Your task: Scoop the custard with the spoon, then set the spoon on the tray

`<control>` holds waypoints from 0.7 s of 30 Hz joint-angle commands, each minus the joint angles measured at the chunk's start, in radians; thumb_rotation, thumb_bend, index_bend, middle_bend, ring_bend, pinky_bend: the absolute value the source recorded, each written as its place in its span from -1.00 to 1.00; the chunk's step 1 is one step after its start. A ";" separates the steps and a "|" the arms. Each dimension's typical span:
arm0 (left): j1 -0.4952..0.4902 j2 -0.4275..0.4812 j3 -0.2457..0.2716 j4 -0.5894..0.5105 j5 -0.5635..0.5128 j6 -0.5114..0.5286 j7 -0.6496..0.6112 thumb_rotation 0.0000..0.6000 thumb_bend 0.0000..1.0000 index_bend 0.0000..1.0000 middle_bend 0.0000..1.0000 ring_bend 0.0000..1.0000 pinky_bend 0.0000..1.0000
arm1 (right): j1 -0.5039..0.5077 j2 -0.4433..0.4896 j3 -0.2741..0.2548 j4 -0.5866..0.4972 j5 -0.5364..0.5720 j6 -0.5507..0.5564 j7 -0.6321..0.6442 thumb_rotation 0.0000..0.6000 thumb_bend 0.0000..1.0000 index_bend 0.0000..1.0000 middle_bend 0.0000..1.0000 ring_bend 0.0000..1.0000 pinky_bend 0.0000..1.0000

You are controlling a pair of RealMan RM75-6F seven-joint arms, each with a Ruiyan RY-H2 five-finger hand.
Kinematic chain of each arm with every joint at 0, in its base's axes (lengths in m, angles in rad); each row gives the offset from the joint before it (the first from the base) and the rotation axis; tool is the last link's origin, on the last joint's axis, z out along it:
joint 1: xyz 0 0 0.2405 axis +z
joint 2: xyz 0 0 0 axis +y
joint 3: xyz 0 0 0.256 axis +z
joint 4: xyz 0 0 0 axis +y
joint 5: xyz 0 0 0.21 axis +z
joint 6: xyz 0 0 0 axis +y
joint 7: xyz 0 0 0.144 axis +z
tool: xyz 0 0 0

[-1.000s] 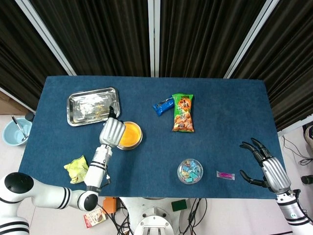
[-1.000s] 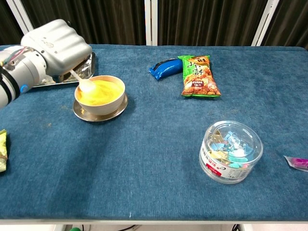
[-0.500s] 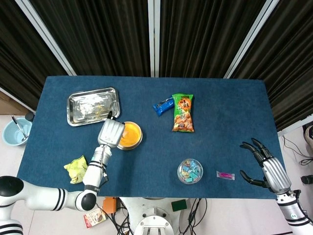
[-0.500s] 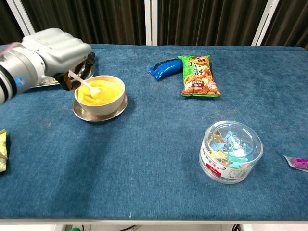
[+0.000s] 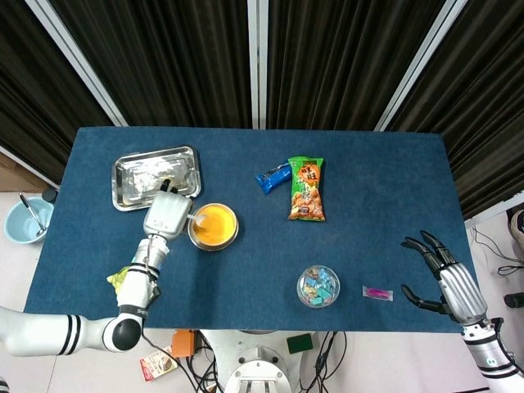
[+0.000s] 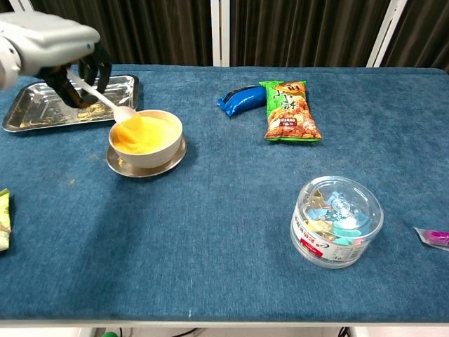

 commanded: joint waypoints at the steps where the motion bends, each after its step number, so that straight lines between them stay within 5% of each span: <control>1: -0.006 0.034 -0.007 -0.034 -0.011 0.007 0.013 1.00 -0.17 0.21 0.15 -0.26 -0.67 | 0.000 0.001 0.000 -0.001 0.000 0.001 0.000 1.00 -0.39 -0.79 -0.60 -0.97 -0.75; 11: -0.040 0.022 0.029 -0.053 0.014 0.072 0.122 1.00 -0.17 0.21 0.15 -0.26 -0.67 | -0.004 0.000 -0.001 0.003 0.000 0.005 0.003 1.00 -0.40 -0.79 -0.60 -0.97 -0.75; 21: -0.073 -0.168 0.165 0.152 0.163 0.199 0.372 1.00 -0.17 0.21 0.15 -0.26 -0.67 | -0.011 -0.002 -0.002 0.014 0.004 0.013 0.014 1.00 -0.39 -0.79 -0.60 -0.97 -0.75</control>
